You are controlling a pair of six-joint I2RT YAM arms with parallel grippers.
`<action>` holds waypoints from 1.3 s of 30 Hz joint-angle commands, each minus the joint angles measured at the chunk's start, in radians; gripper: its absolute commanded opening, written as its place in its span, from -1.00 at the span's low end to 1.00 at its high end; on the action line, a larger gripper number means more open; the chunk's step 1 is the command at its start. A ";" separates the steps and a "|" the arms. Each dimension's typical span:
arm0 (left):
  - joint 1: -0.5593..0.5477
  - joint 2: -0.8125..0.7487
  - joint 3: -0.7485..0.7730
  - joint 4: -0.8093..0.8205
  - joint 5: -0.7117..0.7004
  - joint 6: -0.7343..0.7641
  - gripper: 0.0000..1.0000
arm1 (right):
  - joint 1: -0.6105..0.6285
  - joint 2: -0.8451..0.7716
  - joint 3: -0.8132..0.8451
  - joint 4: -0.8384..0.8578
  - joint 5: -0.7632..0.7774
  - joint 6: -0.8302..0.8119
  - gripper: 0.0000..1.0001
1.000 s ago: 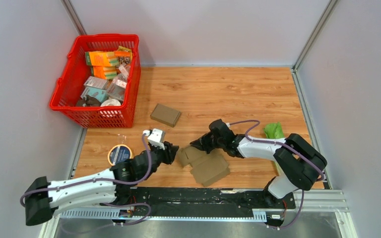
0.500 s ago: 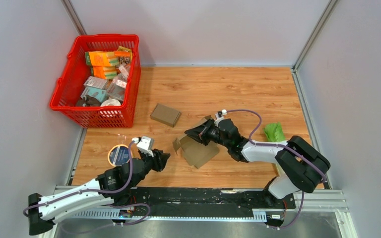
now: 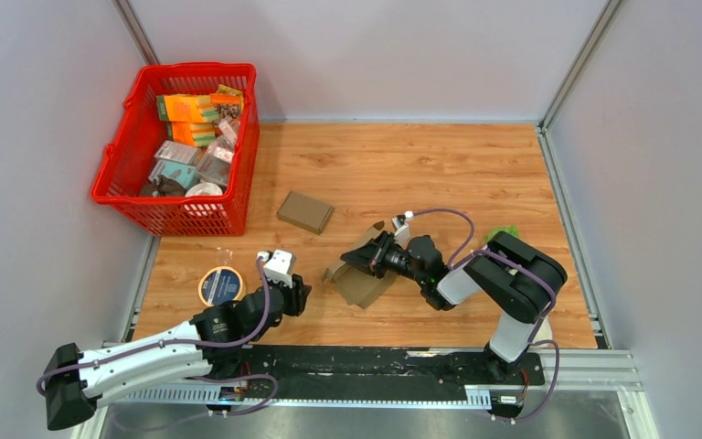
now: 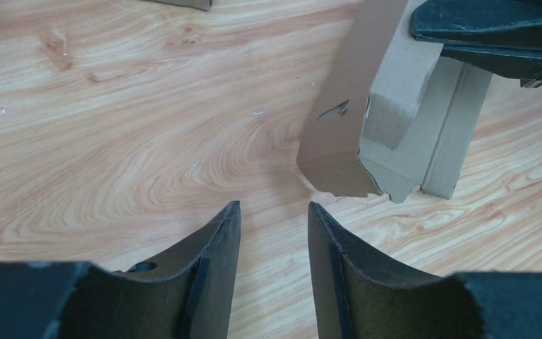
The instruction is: Fold the paper box
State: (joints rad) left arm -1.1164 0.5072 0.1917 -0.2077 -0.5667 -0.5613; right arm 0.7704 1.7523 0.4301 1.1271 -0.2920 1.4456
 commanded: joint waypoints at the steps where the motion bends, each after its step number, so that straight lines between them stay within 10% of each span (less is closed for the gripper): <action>1: 0.015 0.017 0.022 0.086 0.004 0.040 -0.01 | -0.008 0.004 -0.028 0.143 -0.016 -0.079 -1.00; 11: 0.018 0.184 -0.043 0.461 0.056 0.248 0.06 | -0.062 0.087 -0.047 0.188 -0.075 -0.005 -1.00; 21: 0.018 0.519 0.090 0.548 0.114 0.314 -0.01 | -0.068 0.052 0.005 -0.013 -0.095 0.055 -1.00; 39: 0.085 0.476 0.130 0.464 0.280 0.282 0.07 | -0.072 0.062 0.061 -0.115 -0.127 0.038 -1.00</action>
State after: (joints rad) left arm -1.0790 1.0229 0.3103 0.2333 -0.3862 -0.2462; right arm 0.6922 1.7985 0.4725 1.0439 -0.3859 1.5028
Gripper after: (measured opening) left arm 0.521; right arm 0.010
